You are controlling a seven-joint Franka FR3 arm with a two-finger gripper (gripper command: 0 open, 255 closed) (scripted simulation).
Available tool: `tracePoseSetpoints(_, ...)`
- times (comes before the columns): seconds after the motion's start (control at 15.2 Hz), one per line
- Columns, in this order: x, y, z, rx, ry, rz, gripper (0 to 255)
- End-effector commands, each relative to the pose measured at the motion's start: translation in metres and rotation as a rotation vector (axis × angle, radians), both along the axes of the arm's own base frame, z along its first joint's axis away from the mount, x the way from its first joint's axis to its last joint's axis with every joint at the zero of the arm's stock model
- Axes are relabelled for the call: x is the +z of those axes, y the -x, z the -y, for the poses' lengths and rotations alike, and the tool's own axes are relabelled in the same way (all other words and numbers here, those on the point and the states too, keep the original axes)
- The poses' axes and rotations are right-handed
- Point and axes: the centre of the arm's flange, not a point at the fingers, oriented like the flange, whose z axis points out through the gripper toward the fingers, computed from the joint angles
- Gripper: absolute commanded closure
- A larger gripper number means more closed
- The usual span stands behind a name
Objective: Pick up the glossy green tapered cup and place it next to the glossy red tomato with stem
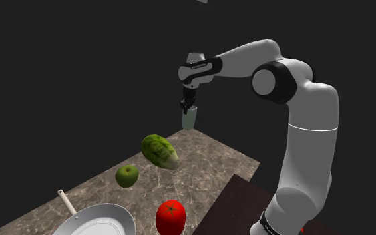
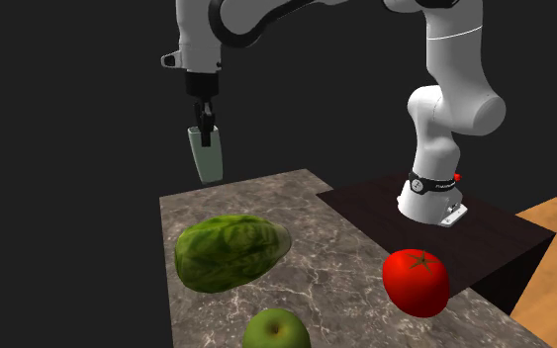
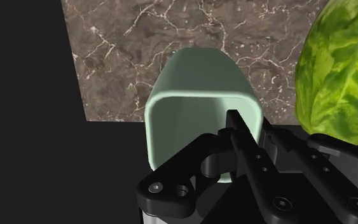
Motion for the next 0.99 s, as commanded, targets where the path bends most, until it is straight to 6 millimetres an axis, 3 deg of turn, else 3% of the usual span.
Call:
tracePoseSetpoints(0.0,0.012,0.001,0.000,0.000,0.000,0.000,255)
tracePoseSetpoints(0.86,0.079,0.001,0.000,0.000,0.000,0.000,255)
tracePoseSetpoints(0.92,0.079,0.004,-0.013,0.000,0.000,0.000,255)
